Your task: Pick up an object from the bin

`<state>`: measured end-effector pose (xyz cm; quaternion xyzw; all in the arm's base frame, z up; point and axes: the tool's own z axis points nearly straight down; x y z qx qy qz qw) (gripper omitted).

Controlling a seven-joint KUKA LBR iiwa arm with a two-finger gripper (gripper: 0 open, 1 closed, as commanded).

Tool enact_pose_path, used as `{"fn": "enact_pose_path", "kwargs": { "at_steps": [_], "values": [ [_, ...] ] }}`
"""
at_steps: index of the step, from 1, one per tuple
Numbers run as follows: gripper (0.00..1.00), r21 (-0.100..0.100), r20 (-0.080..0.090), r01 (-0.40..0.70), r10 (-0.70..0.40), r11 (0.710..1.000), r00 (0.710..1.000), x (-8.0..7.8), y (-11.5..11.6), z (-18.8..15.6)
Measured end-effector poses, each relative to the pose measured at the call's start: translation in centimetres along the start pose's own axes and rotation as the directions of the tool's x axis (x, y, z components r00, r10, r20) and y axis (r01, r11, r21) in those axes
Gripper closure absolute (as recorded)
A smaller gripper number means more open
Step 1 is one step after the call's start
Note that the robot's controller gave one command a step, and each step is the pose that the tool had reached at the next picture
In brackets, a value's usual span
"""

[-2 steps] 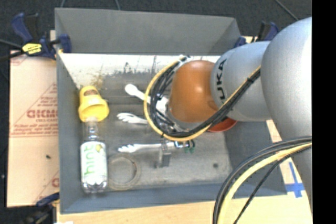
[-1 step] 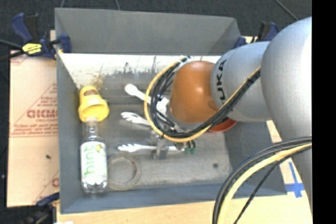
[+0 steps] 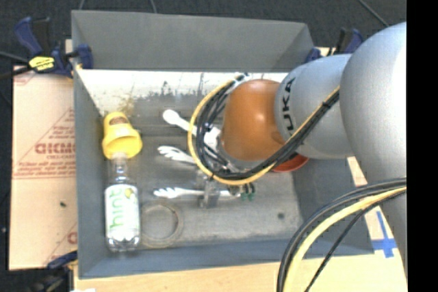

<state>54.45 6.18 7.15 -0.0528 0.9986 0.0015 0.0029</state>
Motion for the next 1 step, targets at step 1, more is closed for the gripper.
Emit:
{"fn": "enact_pose_path", "kwargs": {
  "at_steps": [1],
  "values": [
    [1.00,-0.001,0.000,-0.004,0.004,1.000,1.000,0.02,-0.03,-1.81]
  ]
}}
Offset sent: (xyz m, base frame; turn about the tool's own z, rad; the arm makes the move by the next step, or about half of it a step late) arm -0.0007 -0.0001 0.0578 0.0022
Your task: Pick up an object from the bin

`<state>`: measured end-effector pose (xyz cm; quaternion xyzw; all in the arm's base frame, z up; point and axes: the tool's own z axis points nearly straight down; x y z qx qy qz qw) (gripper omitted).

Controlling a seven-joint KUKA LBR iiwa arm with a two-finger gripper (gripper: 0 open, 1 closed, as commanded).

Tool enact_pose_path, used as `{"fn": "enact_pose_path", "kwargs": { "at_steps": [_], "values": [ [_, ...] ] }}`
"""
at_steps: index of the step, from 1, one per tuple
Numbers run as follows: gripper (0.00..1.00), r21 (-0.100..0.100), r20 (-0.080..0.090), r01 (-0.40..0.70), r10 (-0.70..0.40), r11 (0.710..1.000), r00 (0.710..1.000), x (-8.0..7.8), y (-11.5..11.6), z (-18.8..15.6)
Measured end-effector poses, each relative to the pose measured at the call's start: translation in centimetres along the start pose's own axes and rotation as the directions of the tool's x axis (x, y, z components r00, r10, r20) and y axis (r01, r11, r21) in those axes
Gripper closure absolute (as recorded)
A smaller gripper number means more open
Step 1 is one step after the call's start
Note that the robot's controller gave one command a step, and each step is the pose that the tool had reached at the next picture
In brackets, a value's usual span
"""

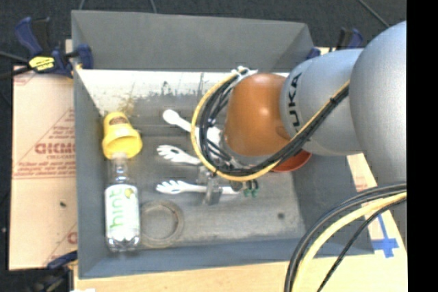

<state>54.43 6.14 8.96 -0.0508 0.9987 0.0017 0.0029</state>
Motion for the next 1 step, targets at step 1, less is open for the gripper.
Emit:
{"fn": "enact_pose_path", "kwargs": {
  "at_steps": [1],
  "values": [
    [1.00,0.000,0.000,-0.003,0.003,1.000,1.000,0.01,-0.01,-2.73]
  ]
}}
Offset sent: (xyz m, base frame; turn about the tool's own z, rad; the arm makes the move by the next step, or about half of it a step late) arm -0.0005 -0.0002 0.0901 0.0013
